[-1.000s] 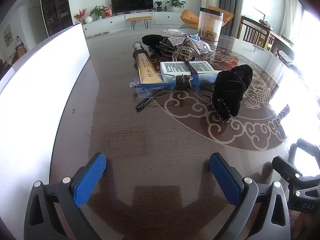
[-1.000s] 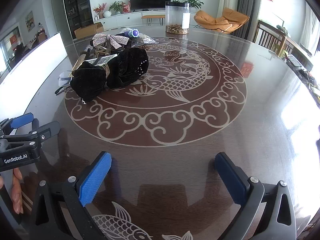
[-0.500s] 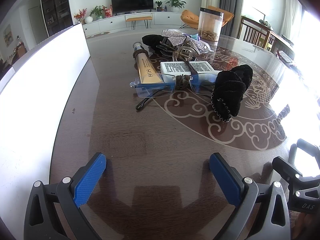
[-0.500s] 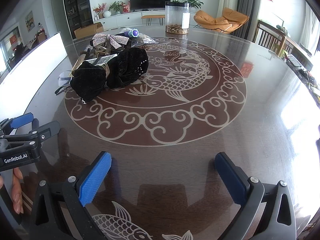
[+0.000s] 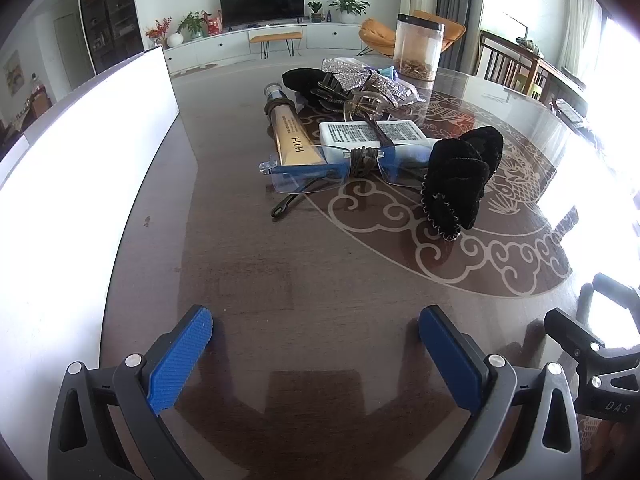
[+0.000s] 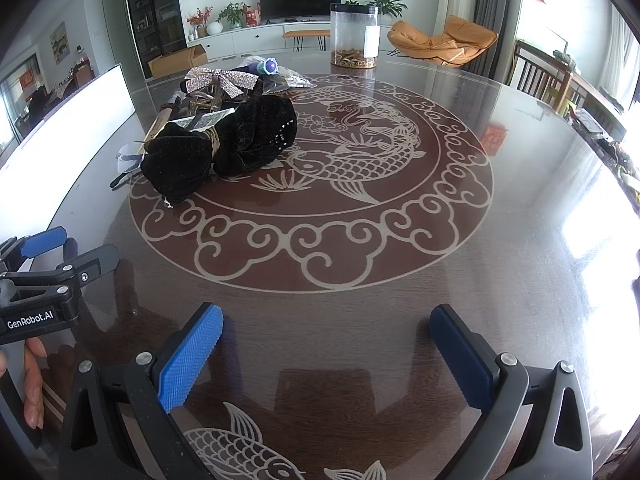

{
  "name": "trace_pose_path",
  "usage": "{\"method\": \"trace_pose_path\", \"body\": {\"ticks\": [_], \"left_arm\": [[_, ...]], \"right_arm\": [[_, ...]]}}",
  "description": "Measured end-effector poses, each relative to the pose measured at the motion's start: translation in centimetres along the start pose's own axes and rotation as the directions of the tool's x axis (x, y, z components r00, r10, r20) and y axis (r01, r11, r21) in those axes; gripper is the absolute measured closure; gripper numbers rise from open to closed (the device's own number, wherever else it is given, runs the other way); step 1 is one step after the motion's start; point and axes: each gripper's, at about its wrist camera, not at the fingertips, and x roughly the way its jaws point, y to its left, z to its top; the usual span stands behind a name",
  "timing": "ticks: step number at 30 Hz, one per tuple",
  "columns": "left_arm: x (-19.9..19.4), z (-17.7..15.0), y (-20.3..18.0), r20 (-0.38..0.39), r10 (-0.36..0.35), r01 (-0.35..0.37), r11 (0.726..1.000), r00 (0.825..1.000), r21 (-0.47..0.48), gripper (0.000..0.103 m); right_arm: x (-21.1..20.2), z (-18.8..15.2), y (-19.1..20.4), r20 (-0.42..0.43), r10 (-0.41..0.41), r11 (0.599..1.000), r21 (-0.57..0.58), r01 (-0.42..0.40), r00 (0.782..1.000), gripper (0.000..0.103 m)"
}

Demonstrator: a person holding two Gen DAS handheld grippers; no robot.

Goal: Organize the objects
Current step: 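Return both tools to the table above the black fabric items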

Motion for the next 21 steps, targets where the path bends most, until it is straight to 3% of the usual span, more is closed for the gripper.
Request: {"method": "trace_pose_path", "body": {"ticks": [21], "left_arm": [[-0.7, -1.1, 0.1, 0.004, -0.007, 0.007, 1.000, 1.000, 0.008, 0.000]], "right_arm": [[0.1, 0.1, 0.1, -0.003, 0.004, 1.000, -0.003, -0.004, 1.000, 0.000]]}}
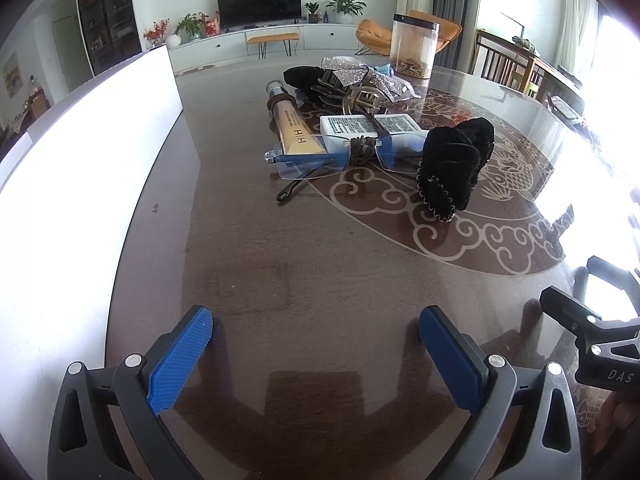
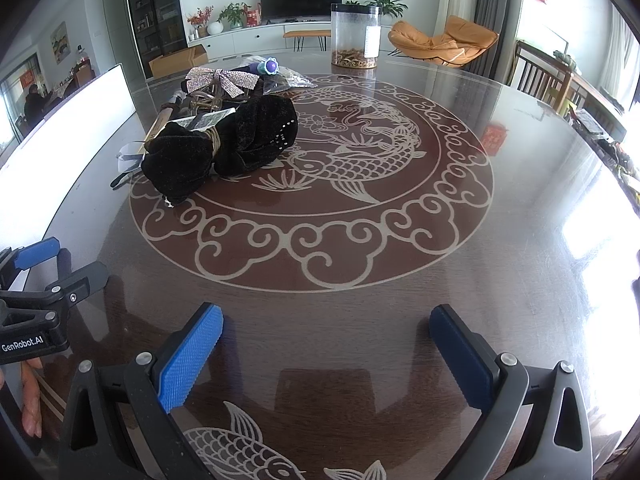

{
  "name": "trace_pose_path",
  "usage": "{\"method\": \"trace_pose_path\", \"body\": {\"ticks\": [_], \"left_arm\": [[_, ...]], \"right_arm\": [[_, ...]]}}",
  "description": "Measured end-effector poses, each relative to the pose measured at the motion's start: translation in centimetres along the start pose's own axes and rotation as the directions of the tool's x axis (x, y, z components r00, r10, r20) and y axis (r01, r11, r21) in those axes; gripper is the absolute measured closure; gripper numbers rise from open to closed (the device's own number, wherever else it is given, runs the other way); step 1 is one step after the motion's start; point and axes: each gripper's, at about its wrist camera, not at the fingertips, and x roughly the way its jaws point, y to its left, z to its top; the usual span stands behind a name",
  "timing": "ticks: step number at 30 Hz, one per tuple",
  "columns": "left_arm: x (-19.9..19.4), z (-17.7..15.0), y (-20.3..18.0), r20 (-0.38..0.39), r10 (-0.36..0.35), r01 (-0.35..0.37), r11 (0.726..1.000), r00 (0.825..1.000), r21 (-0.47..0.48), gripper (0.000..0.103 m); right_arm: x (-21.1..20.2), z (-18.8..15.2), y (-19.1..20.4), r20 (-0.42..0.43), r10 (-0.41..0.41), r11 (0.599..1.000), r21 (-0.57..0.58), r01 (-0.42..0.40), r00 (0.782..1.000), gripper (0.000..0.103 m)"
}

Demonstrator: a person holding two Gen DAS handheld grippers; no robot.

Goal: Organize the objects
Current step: 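Return both tools to the table above the black fabric items, then grasp the black fabric item with the right tool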

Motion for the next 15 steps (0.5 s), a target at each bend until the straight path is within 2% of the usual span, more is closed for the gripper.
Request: {"method": "trace_pose_path", "body": {"ticks": [1, 3, 4, 6, 9, 13, 15], "left_arm": [[0.0, 0.0, 0.0, 0.000, 0.000, 0.000, 1.000, 1.000, 0.000, 0.000], [0.0, 0.0, 0.0, 0.000, -0.002, 0.002, 1.000, 1.000, -0.001, 0.000], [0.0, 0.0, 0.0, 0.001, -0.002, 0.002, 1.000, 1.000, -0.001, 0.000], [0.1, 0.0, 0.0, 0.001, -0.002, 0.002, 1.000, 1.000, -0.001, 0.000], [0.1, 0.0, 0.1, 0.001, -0.002, 0.002, 1.000, 1.000, -0.001, 0.000], [0.1, 0.0, 0.1, 0.001, -0.003, 0.003, 1.000, 1.000, -0.002, 0.000], [0.2, 0.0, 0.1, 0.001, -0.003, 0.003, 1.000, 1.000, -0.003, 0.000]], "right_arm": [[0.1, 0.1, 0.0, -0.007, 0.008, 1.000, -0.007, -0.008, 1.000, 0.000], [0.3, 1.2, -0.5, -0.022, 0.081, 0.996, 0.023, -0.081, 0.996, 0.000], [0.4, 2.1, -1.2, -0.018, 0.147, 0.986, 0.087, -0.144, 0.989, 0.000], [0.9, 4.2, -2.1, -0.002, 0.224, 0.953, 0.209, -0.219, 0.975, 0.000], [2.5, 8.3, -1.3, 0.007, 0.288, 0.912, 0.302, -0.276, 0.958, 0.000], [4.2, 11.9, 1.2, 0.040, 0.334, 0.881, 0.342, -0.327, 0.942, 0.000], [5.6, 12.9, 2.5, 0.008, 0.348, 0.883, 0.333, -0.330, 0.938, 0.000]]}}
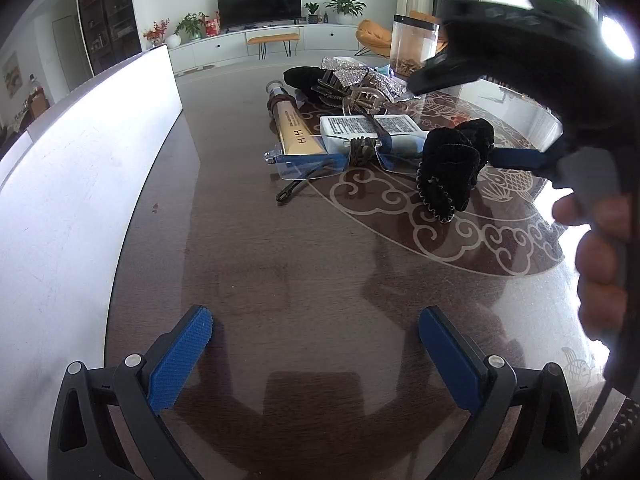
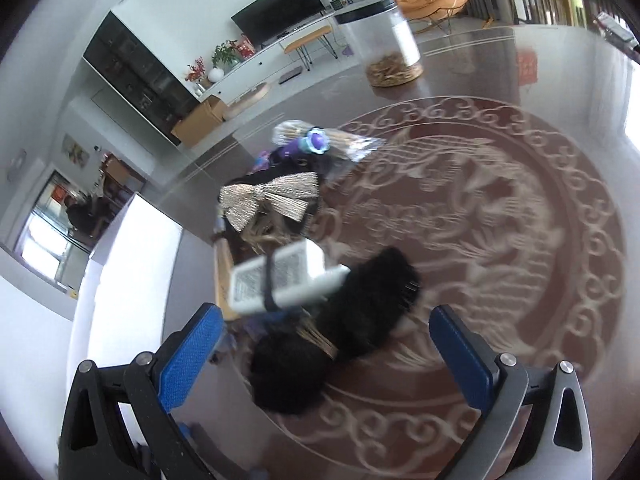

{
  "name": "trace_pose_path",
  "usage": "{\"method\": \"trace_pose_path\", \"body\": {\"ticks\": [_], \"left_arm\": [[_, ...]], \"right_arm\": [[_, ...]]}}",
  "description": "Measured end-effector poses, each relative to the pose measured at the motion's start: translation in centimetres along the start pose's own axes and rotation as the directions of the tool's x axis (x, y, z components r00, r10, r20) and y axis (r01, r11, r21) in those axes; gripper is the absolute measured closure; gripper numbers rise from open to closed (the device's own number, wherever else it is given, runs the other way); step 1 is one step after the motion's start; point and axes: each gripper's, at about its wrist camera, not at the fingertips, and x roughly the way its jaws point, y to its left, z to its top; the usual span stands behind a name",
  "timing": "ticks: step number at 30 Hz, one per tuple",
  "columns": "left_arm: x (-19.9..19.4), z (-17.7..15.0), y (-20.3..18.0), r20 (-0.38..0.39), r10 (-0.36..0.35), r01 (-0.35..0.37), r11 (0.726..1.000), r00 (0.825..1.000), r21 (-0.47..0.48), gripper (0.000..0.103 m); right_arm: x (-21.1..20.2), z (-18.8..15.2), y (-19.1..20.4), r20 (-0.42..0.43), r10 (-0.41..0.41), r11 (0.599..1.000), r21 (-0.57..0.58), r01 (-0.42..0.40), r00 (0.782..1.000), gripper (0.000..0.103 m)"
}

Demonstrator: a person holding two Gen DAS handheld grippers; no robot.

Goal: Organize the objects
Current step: 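Grasp the black fabric item with the right tool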

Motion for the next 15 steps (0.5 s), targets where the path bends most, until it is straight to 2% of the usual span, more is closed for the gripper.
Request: {"method": "trace_pose_path", "body": {"ticks": [2, 3, 5, 8, 9, 12, 15], "left_arm": [[0.0, 0.0, 0.0, 0.000, 0.000, 0.000, 1.000, 1.000, 0.000, 0.000], [0.0, 0.0, 0.0, 0.000, 0.000, 0.000, 1.000, 1.000, 0.000, 0.000], [-0.1, 0.0, 0.0, 0.000, 0.000, 0.000, 1.000, 1.000, 0.000, 0.000], [-0.1, -0.1, 0.0, 0.000, 0.000, 0.000, 1.000, 1.000, 0.000, 0.000], [-0.1, -0.1, 0.0, 0.000, 0.000, 0.000, 1.000, 1.000, 0.000, 0.000], [-0.1, -0.1, 0.0, 0.000, 0.000, 0.000, 1.000, 1.000, 0.000, 0.000], [-0.1, -0.1, 0.0, 0.000, 0.000, 0.000, 1.000, 1.000, 0.000, 0.000]], "right_arm": [[1.4, -0.1, 0.8, -0.056, -0.045, 0.997, -0.061, 0.041, 0.997, 0.002], [1.7, -0.5, 1.1, -0.070, -0.076, 0.992, -0.104, 0.069, 0.995, 0.016], [1.2, -1.4, 1.4, -0.054, -0.133, 0.972, -0.204, 0.120, 0.990, 0.034], [-0.4, -3.5, 0.5, -0.047, -0.149, 0.950, -0.284, 0.129, 0.988, 0.053], [-1.1, -4.2, 0.0, -0.037, -0.172, 0.937, -0.314, 0.152, 0.984, 0.056], [-3.5, -6.6, -2.0, 0.010, -0.244, 0.898, -0.375, 0.230, 0.970, 0.056], [-5.7, -8.4, -4.1, 0.063, -0.296, 0.881, -0.367, 0.298, 0.953, 0.056]]}}
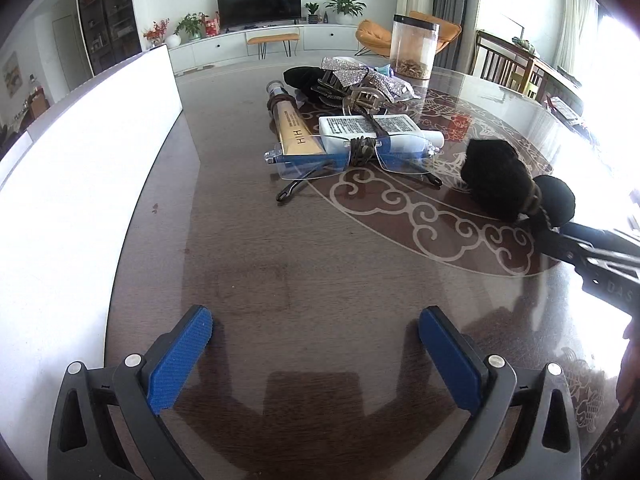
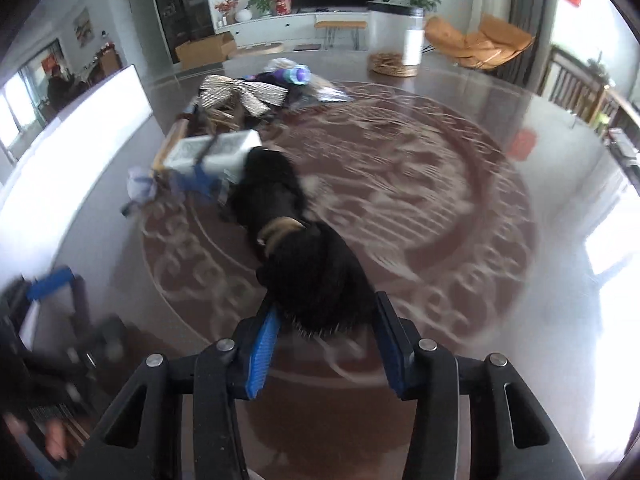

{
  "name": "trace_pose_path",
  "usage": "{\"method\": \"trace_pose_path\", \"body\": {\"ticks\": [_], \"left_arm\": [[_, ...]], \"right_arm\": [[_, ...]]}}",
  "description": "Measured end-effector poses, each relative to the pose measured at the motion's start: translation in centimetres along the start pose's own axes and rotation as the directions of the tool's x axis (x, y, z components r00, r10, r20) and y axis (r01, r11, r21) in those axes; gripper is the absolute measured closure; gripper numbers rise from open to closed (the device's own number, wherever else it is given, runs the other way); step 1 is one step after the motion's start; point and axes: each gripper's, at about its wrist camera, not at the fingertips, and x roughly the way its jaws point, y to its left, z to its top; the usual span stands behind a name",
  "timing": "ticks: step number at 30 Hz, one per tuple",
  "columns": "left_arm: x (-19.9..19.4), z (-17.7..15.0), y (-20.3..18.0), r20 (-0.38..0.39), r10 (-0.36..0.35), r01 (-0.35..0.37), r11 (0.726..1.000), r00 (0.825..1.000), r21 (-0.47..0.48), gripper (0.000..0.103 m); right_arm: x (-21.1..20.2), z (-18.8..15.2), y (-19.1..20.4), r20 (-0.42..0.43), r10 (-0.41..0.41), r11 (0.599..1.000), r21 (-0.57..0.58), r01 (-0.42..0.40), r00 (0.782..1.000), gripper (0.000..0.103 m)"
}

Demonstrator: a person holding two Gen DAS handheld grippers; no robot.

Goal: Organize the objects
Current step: 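Grasp the black fabric item with the right tool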

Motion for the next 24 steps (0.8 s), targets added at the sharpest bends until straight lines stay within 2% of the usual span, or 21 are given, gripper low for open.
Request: {"method": "trace_pose_path", "body": {"ticks": [1, 2, 3, 5, 11, 21, 23, 24], "left_arm": [[0.0, 0.0, 0.0, 0.000, 0.000, 0.000, 1.000, 1.000, 0.000, 0.000], [0.0, 0.0, 0.0, 0.000, 0.000, 0.000, 1.000, 1.000, 0.000, 0.000], [0.0, 0.0, 0.0, 0.000, 0.000, 0.000, 1.000, 1.000, 0.000, 0.000], [0.0, 0.0, 0.0, 0.000, 0.000, 0.000, 1.000, 1.000, 0.000, 0.000], [0.1, 0.1, 0.0, -0.001, 0.004, -0.004, 1.000, 1.000, -0.001, 0.000], [0.3, 0.3, 0.0, -0.009, 0.012, -0.012, 1.000, 1.000, -0.009, 0.000], [0.5, 0.9, 0.0, -0.044, 0.003, -0.003, 1.000, 0.999, 0.001, 0.000], [0.8, 1.5, 0.1, -0.088, -0.009, 0.011, 1.000, 0.996, 0.017, 0.000]], "right_arm": [[-0.4, -0.5, -0.5, 0.011, -0.012, 1.000, 0.015, 0.012, 1.000, 0.055], [-0.4, -0.9, -1.0, 0.018, -0.017, 0.999, 0.031, 0.016, 1.000, 0.046], [-0.5, -1.3, -1.4, 0.026, -0.019, 0.999, 0.050, 0.018, 0.999, 0.026], [-0.4, -1.7, -2.0, 0.039, -0.015, 0.997, 0.081, 0.012, 0.999, 0.006], [-1.1, -2.7, -2.9, 0.094, -0.013, 0.993, 0.116, 0.002, 0.995, 0.006], [0.0, -2.4, -2.3, 0.055, -0.028, 0.995, 0.099, 0.022, 0.998, 0.001], [0.1, -2.4, -2.2, 0.053, -0.031, 0.995, 0.096, 0.026, 0.998, 0.000], [0.1, -2.4, -2.2, 0.053, -0.031, 0.995, 0.096, 0.026, 0.998, 0.000]]}}
